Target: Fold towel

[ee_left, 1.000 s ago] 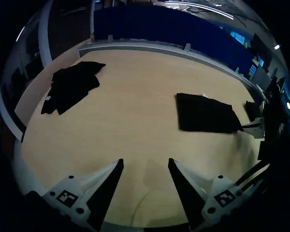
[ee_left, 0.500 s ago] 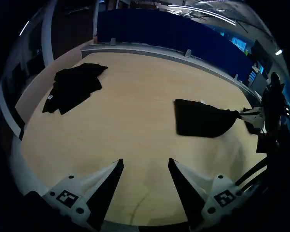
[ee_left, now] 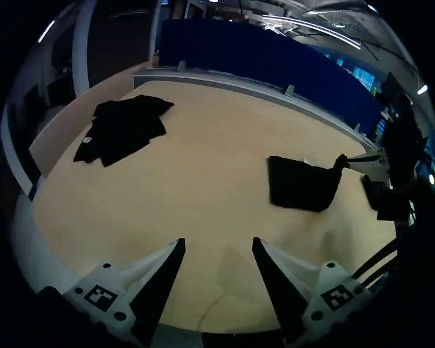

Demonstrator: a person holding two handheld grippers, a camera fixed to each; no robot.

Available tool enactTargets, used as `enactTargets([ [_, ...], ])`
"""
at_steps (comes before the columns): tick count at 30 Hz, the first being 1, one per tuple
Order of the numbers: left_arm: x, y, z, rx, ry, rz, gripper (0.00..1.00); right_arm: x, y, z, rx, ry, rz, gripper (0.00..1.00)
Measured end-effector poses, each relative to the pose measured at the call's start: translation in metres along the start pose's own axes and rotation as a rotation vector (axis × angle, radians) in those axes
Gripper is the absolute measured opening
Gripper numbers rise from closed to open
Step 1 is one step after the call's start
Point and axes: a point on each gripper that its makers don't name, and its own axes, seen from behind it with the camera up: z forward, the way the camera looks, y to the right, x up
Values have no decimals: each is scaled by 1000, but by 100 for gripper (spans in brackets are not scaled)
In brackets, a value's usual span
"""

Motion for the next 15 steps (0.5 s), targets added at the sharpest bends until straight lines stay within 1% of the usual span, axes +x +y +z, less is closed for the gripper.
enactTargets([
  [4, 0, -8, -7, 12, 14, -15, 85, 17, -18, 15, 35, 3, -59, 5],
  [9, -2, -17, -15, 32, 26, -41, 85, 31, -50, 43, 95, -3, -129, 5],
  [12, -7, -21, -18, 42, 28, -55, 85, 26, -75, 66, 139, -25, -153, 5],
  [15, -11, -23, -20, 51, 27, -66, 85, 11, -98, 90, 178, -58, -149, 5],
])
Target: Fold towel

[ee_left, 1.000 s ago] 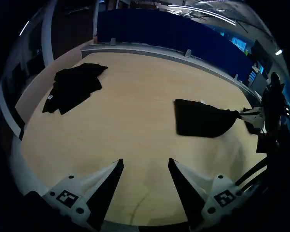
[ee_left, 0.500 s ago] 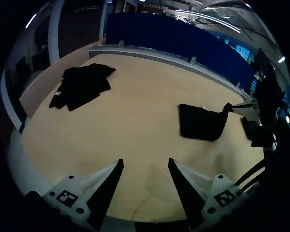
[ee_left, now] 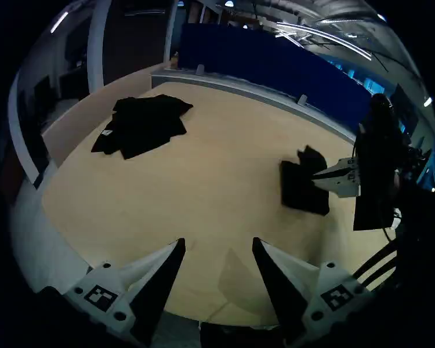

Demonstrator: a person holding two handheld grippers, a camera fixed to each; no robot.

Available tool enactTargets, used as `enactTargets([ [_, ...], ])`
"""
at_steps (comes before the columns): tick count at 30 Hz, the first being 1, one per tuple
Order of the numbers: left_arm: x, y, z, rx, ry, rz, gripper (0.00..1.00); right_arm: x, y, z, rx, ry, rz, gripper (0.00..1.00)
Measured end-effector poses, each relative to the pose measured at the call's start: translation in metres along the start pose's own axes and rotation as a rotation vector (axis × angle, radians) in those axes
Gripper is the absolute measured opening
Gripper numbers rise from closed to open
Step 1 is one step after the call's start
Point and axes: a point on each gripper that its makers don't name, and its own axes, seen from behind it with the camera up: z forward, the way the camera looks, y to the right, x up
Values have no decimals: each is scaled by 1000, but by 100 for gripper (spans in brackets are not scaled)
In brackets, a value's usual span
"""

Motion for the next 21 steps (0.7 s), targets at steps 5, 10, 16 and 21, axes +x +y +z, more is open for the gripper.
enactTargets([
  [5, -3, -1, -2, 3, 0, -12, 85, -12, -17, 24, 37, -28, 45, 5],
  [10, -3, -1, -2, 1, 1, -15, 85, -12, -17, 24, 38, -21, 57, 5],
  [16, 0, 2, 1, -3, 0, -1, 85, -9, -14, 16, 37, -2, 74, 14],
  [21, 3, 3, 2, -5, 2, 11, 85, -8, -15, 5, 39, 18, 97, 45],
])
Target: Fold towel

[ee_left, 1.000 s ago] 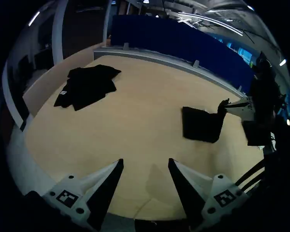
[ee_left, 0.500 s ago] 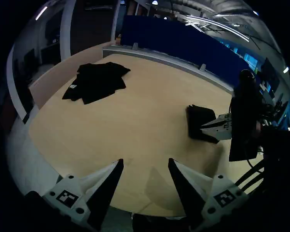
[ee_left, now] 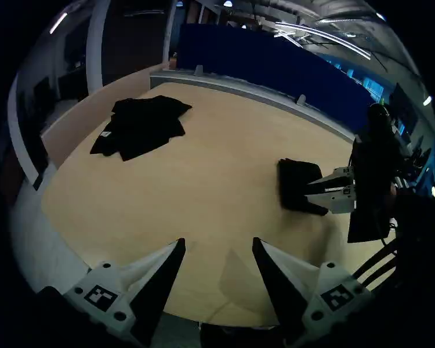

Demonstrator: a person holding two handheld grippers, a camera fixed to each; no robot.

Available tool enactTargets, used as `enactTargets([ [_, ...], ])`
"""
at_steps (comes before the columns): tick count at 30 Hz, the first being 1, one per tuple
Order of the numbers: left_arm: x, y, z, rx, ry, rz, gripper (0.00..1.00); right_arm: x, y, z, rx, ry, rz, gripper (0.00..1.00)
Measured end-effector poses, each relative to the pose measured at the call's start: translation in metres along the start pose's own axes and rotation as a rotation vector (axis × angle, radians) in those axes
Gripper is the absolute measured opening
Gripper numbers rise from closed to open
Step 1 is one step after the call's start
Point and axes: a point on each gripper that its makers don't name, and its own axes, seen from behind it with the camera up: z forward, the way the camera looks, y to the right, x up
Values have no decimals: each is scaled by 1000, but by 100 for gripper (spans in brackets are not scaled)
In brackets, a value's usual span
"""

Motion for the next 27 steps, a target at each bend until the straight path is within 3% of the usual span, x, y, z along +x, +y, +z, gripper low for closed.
enactTargets([
  [6, 1, 1, 1, 0, -1, 7, 85, -11, 7, -11, -30, 1, 43, 84],
  [15, 1, 3, 2, -3, -4, 7, 85, -42, 25, -32, -113, -10, 131, 85],
  [21, 1, 6, 4, -7, -5, 12, 85, -67, 30, -40, -142, -44, 152, 84],
  [27, 3, 11, 6, -13, -4, 18, 85, -80, 28, -41, -150, -61, 160, 73],
])
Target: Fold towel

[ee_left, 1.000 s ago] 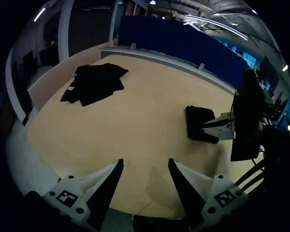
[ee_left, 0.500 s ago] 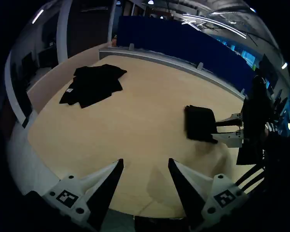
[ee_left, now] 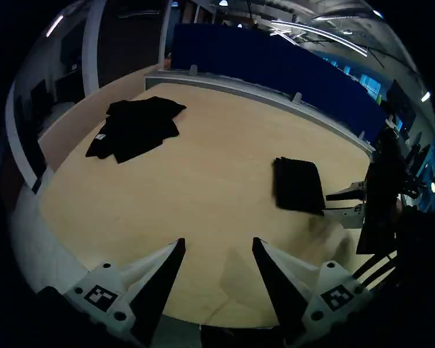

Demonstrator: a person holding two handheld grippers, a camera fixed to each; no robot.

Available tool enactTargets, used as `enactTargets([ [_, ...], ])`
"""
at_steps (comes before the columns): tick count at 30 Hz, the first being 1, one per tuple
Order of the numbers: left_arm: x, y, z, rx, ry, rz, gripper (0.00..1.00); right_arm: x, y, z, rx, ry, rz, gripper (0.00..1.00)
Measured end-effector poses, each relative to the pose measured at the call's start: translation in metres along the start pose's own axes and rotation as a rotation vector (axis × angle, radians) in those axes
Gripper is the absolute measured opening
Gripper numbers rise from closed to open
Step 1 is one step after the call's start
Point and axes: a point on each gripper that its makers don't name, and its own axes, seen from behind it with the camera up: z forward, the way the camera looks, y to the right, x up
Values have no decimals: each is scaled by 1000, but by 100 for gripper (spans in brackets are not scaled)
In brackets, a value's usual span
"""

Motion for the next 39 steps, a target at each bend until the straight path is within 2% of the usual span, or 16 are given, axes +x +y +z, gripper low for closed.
enactTargets([
  [7, 0, 1, 0, 1, 0, -1, 85, -12, 0, 3, -2, -19, 28, 59],
  [12, -1, 0, 1, 2, -2, -1, 85, -13, 3, 4, -7, -17, 55, 40],
  [15, -2, 0, 1, 3, -4, 0, 85, -14, 4, 6, -5, -18, 69, 32],
  [23, -1, 2, 3, 1, -4, 3, 85, -13, 5, 5, -6, -5, 67, 7],
  [31, 3, 4, 3, -3, 0, 8, 85, 2, 10, -4, -14, 34, 44, 4],
  [39, 16, 10, 3, -16, 21, 21, 85, 51, 24, -33, -33, 125, 10, 4],
])
